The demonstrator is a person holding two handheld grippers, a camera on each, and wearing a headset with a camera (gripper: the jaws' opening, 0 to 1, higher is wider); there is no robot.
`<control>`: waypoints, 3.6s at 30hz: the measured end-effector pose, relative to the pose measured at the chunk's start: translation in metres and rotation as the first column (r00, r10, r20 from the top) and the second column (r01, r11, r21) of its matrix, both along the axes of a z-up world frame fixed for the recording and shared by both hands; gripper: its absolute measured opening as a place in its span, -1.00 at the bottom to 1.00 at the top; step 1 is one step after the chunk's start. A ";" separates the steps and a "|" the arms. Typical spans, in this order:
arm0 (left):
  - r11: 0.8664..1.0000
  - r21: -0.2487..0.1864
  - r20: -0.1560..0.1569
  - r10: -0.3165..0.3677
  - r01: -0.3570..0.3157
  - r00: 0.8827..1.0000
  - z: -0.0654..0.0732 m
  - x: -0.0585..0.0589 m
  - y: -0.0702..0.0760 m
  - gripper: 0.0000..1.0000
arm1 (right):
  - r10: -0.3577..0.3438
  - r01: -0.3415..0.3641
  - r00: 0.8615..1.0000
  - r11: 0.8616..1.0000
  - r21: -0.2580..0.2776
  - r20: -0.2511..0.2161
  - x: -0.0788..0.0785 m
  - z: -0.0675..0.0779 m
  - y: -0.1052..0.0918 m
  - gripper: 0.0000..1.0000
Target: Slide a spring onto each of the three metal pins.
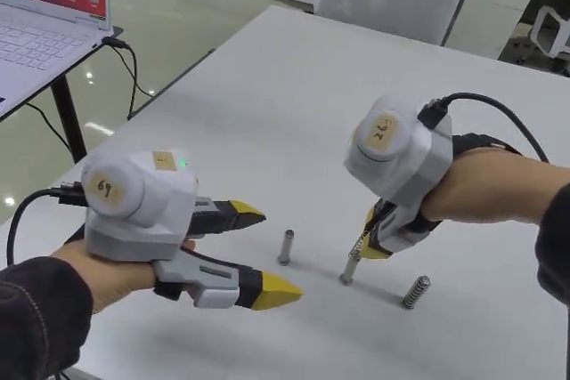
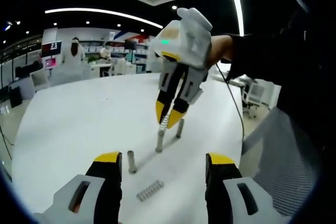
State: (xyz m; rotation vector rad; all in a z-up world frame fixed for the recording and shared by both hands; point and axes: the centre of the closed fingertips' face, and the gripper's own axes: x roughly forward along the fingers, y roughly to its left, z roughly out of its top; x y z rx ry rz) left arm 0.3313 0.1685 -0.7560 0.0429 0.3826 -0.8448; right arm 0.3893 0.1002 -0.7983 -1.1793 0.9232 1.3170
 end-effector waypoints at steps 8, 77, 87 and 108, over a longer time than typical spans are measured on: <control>1.000 0.007 -0.006 0.000 0.000 1.000 -0.002 0.000 0.001 0.19 | 0.001 -0.001 1.000 1.000 -0.025 -0.013 0.001 -0.015 0.000 -0.85; 0.999 0.032 -0.058 0.006 -0.005 0.998 -0.022 -0.022 0.009 0.14 | 0.062 -0.049 0.994 0.989 0.143 -0.089 -0.068 -0.038 0.067 -0.68; 0.999 0.037 -0.066 0.005 -0.003 0.998 -0.025 -0.022 0.009 0.14 | 0.029 -0.016 0.995 0.991 0.136 -0.099 -0.063 -0.057 0.072 -0.72; 0.999 0.038 -0.073 0.009 -0.006 0.997 -0.026 -0.021 0.007 0.09 | 0.009 0.004 0.995 0.992 0.125 -0.101 -0.066 -0.060 0.068 -0.85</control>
